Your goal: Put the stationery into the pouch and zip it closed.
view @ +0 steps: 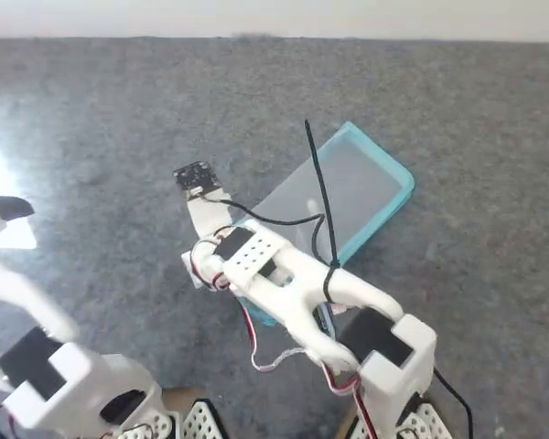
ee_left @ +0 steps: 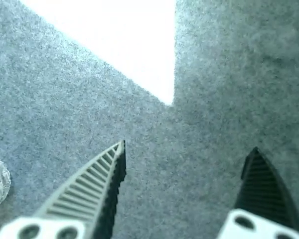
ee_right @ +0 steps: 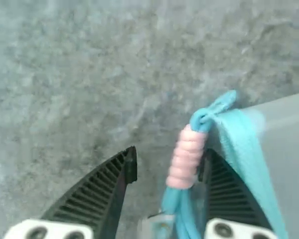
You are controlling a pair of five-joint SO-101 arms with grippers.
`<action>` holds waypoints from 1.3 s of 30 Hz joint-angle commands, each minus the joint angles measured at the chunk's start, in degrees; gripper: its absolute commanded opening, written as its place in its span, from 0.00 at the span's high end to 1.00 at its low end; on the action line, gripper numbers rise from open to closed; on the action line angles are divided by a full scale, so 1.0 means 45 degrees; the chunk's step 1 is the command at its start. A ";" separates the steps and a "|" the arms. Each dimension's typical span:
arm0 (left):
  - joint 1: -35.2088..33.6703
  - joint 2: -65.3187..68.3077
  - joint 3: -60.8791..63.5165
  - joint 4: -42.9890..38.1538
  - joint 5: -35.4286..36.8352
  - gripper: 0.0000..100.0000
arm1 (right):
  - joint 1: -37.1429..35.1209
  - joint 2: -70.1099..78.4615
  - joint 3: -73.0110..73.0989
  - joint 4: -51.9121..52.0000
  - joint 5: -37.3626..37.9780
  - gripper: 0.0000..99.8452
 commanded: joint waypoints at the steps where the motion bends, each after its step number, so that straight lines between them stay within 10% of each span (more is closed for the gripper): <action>1: 0.0117 -0.0137 -0.0635 0.0059 -0.0293 0.64 | 0.0479 -0.0107 -0.0625 -0.0107 -0.0156 0.78; 22: 0.0137 -0.0117 -0.0654 0.0059 -0.0918 0.64 | 0.0557 0.1221 -0.1621 0.1455 0.0059 0.99; 30: 0.0527 -0.0156 -0.1182 0.0332 -0.0879 0.62 | 0.1397 -0.1670 -0.4024 0.6203 0.5197 0.99; 39: 0.3419 -0.0234 -0.4425 0.4669 -0.1973 0.57 | 0.1534 -0.7433 -0.4103 1.0696 0.9416 0.99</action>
